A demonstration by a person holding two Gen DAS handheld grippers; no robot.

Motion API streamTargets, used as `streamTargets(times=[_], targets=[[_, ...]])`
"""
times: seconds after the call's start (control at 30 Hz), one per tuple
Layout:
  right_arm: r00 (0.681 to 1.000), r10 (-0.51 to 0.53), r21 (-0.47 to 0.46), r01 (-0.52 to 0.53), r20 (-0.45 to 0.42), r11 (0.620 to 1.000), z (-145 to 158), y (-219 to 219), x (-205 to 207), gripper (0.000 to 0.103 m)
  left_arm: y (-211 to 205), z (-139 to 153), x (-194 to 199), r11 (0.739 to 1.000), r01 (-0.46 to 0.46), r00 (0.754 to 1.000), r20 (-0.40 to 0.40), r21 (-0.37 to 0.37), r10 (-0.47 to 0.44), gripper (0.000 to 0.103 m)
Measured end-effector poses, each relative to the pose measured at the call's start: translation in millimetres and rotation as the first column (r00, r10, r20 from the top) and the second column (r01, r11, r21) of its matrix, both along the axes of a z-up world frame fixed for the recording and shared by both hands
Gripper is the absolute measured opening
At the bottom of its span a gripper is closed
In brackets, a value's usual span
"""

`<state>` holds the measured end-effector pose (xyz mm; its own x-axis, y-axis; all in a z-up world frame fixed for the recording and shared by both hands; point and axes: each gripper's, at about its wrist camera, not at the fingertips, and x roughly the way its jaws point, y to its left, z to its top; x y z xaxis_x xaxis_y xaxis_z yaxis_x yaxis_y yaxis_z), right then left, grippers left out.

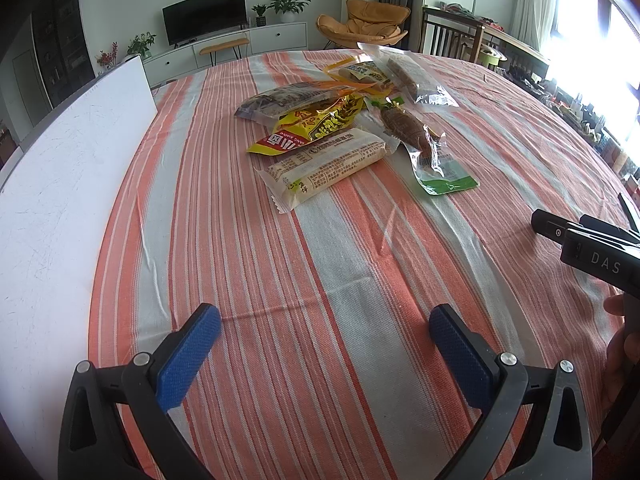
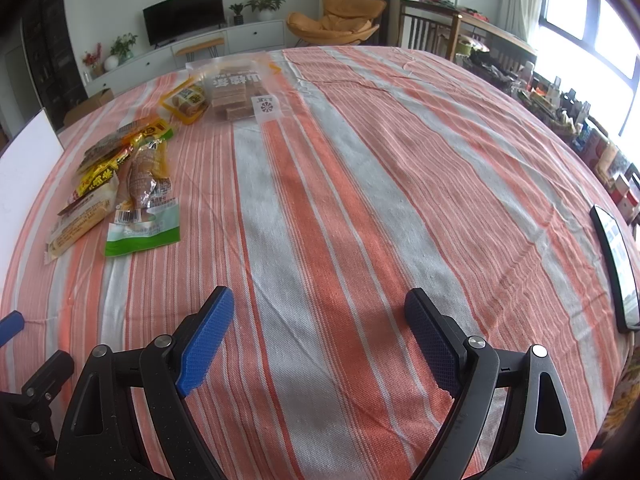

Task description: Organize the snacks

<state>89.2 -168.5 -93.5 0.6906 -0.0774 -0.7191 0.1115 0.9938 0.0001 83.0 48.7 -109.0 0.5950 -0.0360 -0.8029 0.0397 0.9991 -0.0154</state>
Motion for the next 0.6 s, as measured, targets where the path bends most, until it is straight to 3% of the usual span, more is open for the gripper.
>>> streamTargets(times=[0.43,0.6], targets=[[1.0,0.001,0.001,-0.001,0.0,1.0,0.1,-0.2,-0.3,0.089,0.0,0.3,-0.1,1.0,0.006,1.0,-0.002,0.001,-0.006,0.103],[1.0,0.001,0.001,-0.001,0.0,1.0,0.2,-0.2,-0.3,0.089,-1.8,9.3,13.5,0.996,0.089,0.992,-0.085,-0.015,-0.09,0.102]])
